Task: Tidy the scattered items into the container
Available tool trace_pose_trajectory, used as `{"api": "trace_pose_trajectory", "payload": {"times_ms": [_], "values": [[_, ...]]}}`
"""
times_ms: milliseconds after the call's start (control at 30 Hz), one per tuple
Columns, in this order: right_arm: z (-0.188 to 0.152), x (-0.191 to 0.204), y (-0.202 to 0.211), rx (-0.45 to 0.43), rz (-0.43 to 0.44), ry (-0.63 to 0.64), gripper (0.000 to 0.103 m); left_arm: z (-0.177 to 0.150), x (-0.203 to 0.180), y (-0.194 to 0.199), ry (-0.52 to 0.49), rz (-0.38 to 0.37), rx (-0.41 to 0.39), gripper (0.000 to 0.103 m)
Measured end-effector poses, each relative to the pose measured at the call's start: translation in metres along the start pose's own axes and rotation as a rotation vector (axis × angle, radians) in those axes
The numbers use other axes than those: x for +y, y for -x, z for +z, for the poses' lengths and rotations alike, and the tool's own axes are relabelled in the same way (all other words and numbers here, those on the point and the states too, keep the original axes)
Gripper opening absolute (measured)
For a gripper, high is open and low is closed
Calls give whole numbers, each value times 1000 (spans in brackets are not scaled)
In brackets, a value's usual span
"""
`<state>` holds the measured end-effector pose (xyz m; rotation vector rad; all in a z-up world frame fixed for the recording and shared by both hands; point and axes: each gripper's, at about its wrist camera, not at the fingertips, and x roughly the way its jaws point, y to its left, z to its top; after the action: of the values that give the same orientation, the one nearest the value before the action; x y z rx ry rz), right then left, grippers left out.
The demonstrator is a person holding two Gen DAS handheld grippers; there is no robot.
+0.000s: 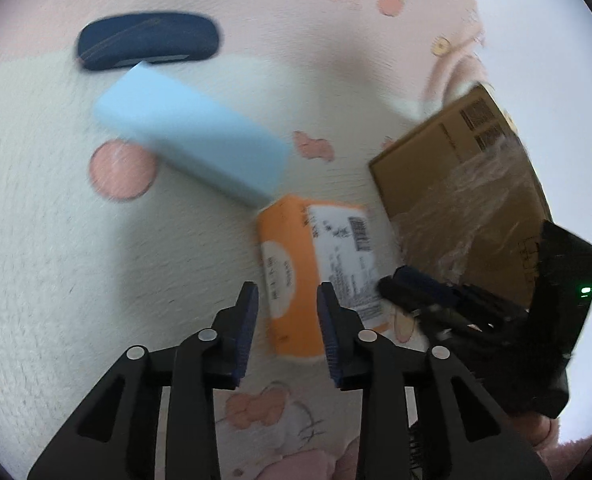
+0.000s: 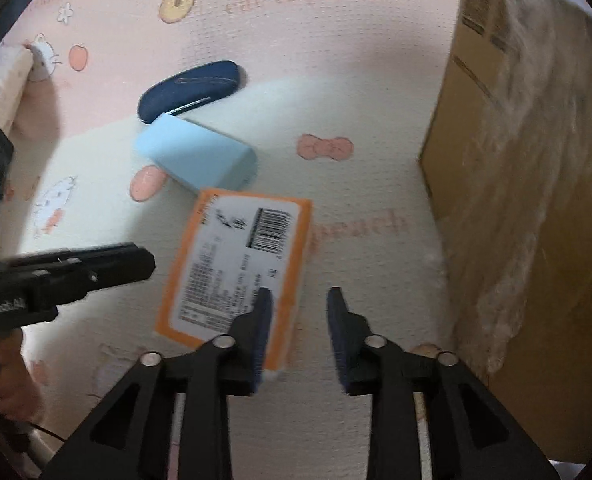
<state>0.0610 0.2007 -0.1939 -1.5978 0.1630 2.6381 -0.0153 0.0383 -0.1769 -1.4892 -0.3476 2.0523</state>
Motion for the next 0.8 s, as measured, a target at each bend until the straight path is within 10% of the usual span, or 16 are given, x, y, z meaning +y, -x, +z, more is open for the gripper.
{"api": "trace_pose_trajectory", "payload": {"times_ms": [633,800], "values": [[-12,-26,-33,-2,-27,14,38,-2,-21,-21,-103,111,36,22],[-8,-28,-34,40,95,-38,13,-5,-16,-18,-94,89,31,22]]}}
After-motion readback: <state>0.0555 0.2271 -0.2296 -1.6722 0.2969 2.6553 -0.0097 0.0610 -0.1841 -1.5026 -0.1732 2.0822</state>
